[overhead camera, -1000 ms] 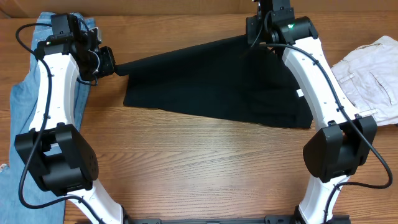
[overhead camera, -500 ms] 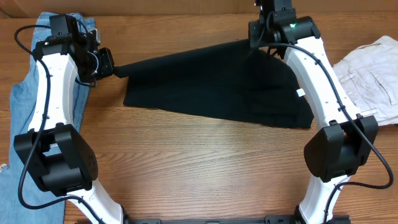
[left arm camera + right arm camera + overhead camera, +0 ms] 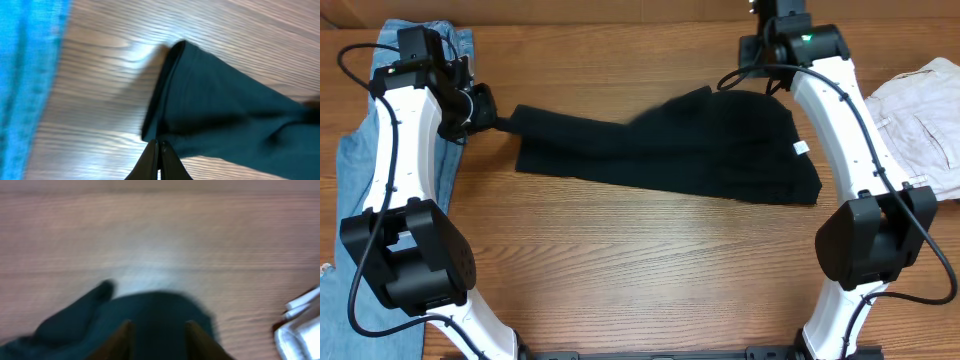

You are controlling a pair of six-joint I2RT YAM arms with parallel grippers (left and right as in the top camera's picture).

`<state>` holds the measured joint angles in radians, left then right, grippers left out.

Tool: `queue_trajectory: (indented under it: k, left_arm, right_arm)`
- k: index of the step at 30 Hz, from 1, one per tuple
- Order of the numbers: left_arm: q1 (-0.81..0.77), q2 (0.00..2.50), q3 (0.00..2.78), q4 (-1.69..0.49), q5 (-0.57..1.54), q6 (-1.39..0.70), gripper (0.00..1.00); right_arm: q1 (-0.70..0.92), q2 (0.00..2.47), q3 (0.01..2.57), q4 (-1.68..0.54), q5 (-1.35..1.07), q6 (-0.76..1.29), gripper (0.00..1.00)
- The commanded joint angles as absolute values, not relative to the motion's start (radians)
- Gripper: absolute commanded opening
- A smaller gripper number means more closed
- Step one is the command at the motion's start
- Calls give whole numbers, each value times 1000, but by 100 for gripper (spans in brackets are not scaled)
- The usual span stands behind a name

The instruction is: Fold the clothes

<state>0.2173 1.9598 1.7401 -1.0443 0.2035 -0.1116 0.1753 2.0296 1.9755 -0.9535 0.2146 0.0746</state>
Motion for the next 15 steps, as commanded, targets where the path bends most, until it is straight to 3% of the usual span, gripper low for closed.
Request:
queue_trajectory:
  k: [1, 15]
  left_arm:
    - [229, 1948, 1748, -1056, 77, -101, 4]
    - [228, 1949, 1747, -1069, 71, -110, 4]
  right_arm:
    - [128, 2022, 1983, -894, 263, 80, 40]
    - [115, 2212, 1983, -757, -157, -6, 39]
